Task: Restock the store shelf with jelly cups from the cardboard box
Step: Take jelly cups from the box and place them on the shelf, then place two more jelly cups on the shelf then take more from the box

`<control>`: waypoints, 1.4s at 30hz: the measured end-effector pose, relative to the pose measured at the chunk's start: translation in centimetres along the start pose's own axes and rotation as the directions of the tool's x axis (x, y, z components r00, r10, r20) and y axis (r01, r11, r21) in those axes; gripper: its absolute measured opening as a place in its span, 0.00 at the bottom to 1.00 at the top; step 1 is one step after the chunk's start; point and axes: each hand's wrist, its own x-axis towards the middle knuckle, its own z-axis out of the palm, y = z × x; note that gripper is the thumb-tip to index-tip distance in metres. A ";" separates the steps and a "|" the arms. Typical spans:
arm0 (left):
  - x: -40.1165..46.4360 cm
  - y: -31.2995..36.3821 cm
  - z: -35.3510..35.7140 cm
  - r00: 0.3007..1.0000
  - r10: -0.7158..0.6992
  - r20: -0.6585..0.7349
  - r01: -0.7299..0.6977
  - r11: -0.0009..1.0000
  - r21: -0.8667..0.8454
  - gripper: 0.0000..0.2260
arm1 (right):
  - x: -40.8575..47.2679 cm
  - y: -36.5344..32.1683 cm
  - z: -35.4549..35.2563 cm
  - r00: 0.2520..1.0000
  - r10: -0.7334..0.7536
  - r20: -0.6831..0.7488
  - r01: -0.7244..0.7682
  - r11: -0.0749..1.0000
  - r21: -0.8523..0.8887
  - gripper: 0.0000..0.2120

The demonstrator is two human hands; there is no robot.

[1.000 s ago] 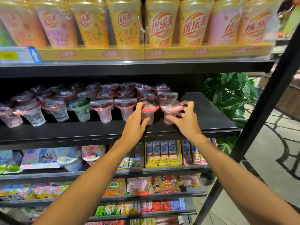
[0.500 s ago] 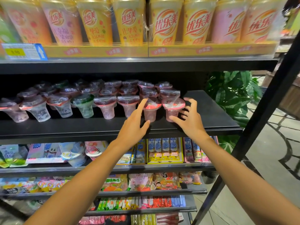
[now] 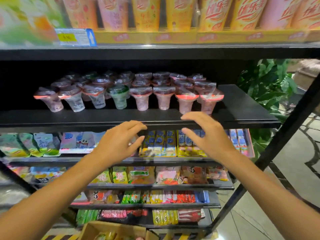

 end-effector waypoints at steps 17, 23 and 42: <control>-39.5 -18.1 7.0 0.758 -0.171 0.629 0.278 0.958 -0.075 0.26 | -18.8 -17.4 33.8 0.519 0.473 0.712 -0.488 0.848 -0.208 0.26; -44.8 -17.8 12.6 0.604 -0.193 0.773 0.404 0.910 -0.089 0.23 | -25.1 -15.0 38.0 0.307 0.594 0.744 -0.643 0.705 -0.297 0.19; -65.3 -21.3 53.0 0.343 -0.076 0.936 0.526 0.841 -0.125 0.25 | -53.1 1.5 70.9 -0.061 0.718 0.693 -0.895 0.268 -0.356 0.23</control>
